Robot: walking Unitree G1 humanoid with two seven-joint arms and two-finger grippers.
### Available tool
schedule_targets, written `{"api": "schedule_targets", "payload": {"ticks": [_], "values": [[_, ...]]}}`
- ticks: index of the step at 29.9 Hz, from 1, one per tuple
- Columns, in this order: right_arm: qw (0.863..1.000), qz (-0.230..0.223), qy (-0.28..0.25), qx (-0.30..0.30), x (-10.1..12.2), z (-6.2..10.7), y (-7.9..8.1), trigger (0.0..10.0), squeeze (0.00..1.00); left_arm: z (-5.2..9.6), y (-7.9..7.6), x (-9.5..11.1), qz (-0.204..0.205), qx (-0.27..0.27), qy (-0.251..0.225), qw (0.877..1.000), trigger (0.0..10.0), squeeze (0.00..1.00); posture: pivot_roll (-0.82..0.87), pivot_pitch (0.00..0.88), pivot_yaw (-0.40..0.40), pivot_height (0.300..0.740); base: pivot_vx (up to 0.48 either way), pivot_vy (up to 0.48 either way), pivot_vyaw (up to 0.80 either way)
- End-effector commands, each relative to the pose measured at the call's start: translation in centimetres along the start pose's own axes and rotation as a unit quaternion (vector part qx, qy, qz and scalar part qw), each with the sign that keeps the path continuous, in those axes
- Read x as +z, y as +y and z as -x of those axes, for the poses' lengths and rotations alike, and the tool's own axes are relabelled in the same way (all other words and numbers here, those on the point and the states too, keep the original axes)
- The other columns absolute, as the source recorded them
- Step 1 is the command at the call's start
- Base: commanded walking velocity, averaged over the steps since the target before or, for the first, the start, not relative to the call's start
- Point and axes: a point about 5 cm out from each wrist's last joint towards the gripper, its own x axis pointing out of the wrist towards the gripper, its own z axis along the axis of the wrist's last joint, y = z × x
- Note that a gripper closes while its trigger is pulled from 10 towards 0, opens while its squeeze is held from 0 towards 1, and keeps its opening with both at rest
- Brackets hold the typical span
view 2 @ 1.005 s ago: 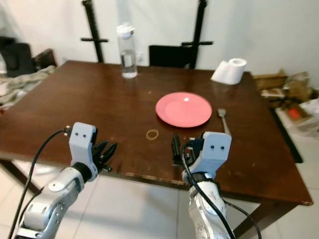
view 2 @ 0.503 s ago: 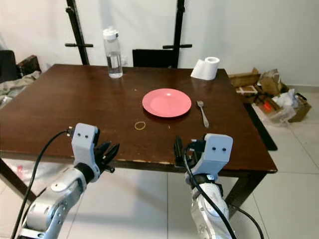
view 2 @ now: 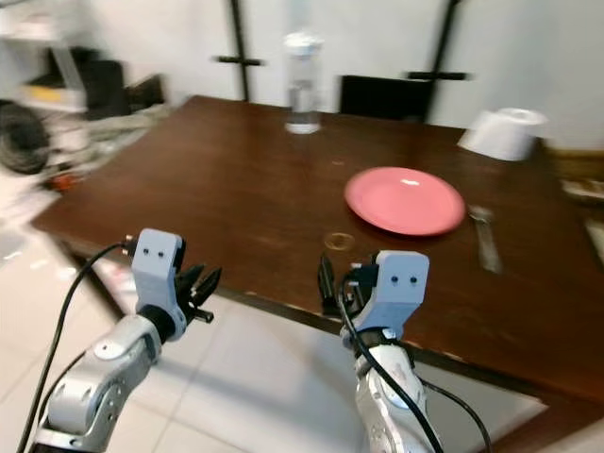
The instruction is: Setting the table
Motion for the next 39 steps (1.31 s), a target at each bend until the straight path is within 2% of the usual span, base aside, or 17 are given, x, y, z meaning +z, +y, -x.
{"api": "schedule_targets", "payload": {"ticks": [1,24,31,39], "values": [[1.000,-0.006,0.010,-0.003,-0.4,0.4,-0.2,10.0,0.00,0.0,-0.1,-0.5,-0.002,-0.001,0.013,1.000,10.0,0.00,-0.03,0.093,0.127,0.740,0.000,0.000,0.79],[1.000,-0.012,0.013,0.001,-0.5,0.5,0.0,10.0,0.00,-0.1,0.2,-0.6,-0.005,0.012,0.020,1.000,10.0,0.00,-0.02,0.098,0.131,0.740,0.000,0.000,0.79],[1.000,-0.012,0.013,0.001,-0.5,0.5,0.0,10.0,0.00,-0.2,0.5,-0.5,-0.005,0.028,0.021,0.999,10.0,0.00,-0.02,0.101,0.130,0.740,0.000,0.000,0.79],[1.000,-0.012,0.014,0.003,-0.5,0.5,0.1,10.0,0.00,-0.3,1.6,-0.2,-0.021,0.079,0.004,0.997,10.0,0.00,-0.02,0.101,0.130,0.740,0.000,0.000,0.79]]}}
